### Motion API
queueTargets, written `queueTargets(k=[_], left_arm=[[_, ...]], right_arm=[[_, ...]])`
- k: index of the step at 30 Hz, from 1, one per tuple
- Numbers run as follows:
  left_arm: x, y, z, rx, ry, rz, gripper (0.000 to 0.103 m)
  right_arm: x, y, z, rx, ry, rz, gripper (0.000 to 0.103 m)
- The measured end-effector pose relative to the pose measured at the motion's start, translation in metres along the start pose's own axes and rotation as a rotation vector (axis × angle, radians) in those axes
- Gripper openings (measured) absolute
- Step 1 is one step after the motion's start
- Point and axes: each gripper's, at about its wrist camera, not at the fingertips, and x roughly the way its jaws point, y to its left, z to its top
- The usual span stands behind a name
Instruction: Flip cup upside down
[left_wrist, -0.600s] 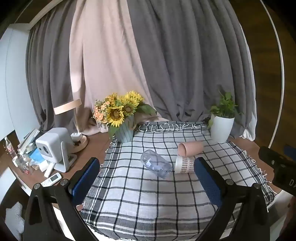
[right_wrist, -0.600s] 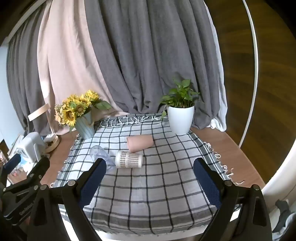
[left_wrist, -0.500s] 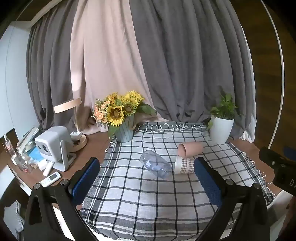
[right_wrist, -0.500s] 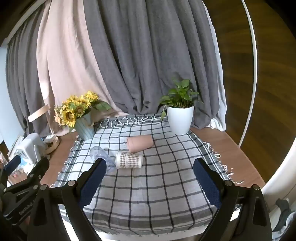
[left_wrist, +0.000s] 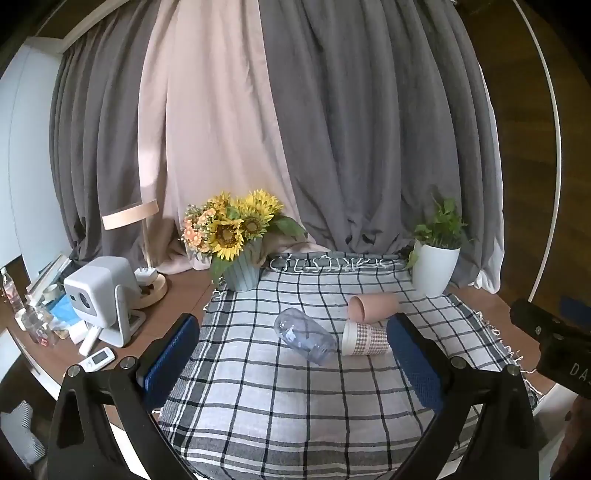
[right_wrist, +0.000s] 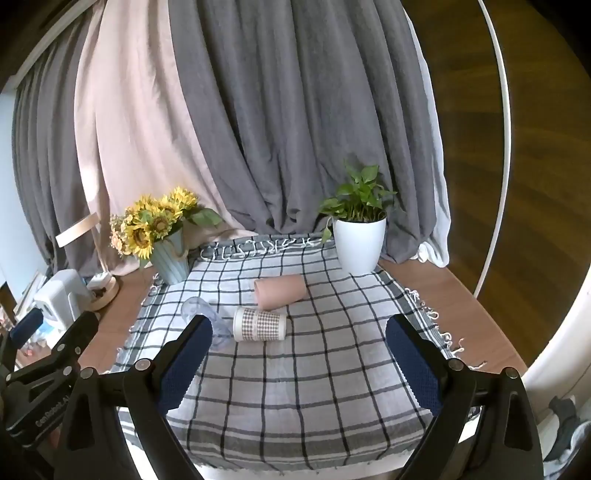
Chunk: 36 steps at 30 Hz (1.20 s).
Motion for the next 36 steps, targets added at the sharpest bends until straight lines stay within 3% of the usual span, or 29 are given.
queueTargets(k=[36], left_arm=[[0.003, -0.002, 0.005, -0.008, -0.006, -0.017, 0.103]], right_arm=[[-0.003, -0.004, -0.01, 0.021, -0.01, -0.012, 0.095]])
